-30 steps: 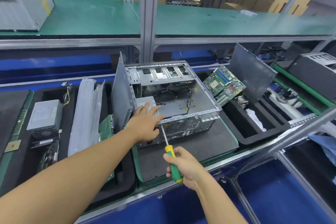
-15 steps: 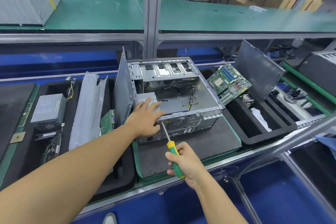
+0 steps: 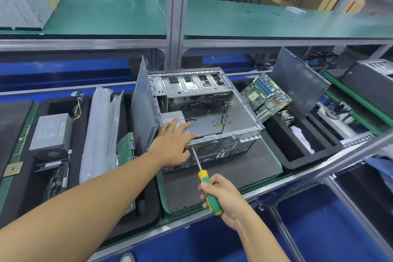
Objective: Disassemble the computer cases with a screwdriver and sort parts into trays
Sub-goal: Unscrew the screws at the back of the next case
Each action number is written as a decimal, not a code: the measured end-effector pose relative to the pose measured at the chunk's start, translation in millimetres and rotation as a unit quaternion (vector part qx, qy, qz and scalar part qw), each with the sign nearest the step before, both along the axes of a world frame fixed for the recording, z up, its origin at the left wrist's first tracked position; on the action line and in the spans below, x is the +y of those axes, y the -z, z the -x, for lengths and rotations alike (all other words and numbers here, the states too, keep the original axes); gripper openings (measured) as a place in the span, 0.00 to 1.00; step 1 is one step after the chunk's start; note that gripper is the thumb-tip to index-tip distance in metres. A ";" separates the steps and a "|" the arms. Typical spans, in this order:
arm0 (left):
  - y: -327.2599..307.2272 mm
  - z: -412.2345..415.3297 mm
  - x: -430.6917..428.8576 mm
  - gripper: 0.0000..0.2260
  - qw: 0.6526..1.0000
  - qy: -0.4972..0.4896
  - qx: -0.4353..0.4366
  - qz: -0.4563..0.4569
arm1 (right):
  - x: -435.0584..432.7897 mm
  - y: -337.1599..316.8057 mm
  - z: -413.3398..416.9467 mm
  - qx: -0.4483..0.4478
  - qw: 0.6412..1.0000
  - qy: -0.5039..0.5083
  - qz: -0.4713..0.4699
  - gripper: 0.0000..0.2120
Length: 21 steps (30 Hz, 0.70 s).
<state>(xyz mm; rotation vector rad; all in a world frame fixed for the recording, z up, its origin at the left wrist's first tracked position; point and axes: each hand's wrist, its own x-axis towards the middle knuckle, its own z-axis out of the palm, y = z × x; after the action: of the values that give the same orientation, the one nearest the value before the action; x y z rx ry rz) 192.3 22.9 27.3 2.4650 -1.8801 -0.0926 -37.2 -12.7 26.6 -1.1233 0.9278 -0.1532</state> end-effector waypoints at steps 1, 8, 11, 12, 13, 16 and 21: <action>-0.3 0.0 0.0 0.26 1.000 0.001 0.002 -0.001 | 1.7 1.6 -0.6 0.001 1.000 0.012 -0.005 0.11; -1.2 1.1 0.5 0.25 1.000 0.001 0.008 0.001 | 0.7 -9.9 -4.6 0.017 0.996 -0.011 -0.092 0.14; -1.5 0.8 0.9 0.26 1.000 0.001 0.010 0.001 | -0.6 -9.0 -2.4 0.030 0.994 -0.034 -0.099 0.16; -1.4 0.8 1.2 0.26 1.000 0.001 0.011 0.001 | 0.3 -6.9 -1.6 0.036 0.996 -0.029 -0.077 0.14; -1.4 1.0 1.5 0.26 1.000 0.000 0.012 -0.001 | 2.0 -4.6 -0.8 0.038 0.998 -0.020 -0.047 0.11; -1.5 1.4 0.8 0.25 1.000 -0.002 0.016 -0.002 | 3.6 2.9 1.7 0.056 0.994 0.003 0.090 0.06; -2.5 2.3 1.7 0.24 1.000 0.001 0.016 0.011 | 1.1 5.1 -3.5 0.067 0.988 -0.020 0.137 0.13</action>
<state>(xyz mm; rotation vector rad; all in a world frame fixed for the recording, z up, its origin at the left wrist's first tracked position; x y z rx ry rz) 190.0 24.6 29.8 2.4315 -1.8611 -0.1101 -33.7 -11.7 21.4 -1.4198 1.0238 -0.1794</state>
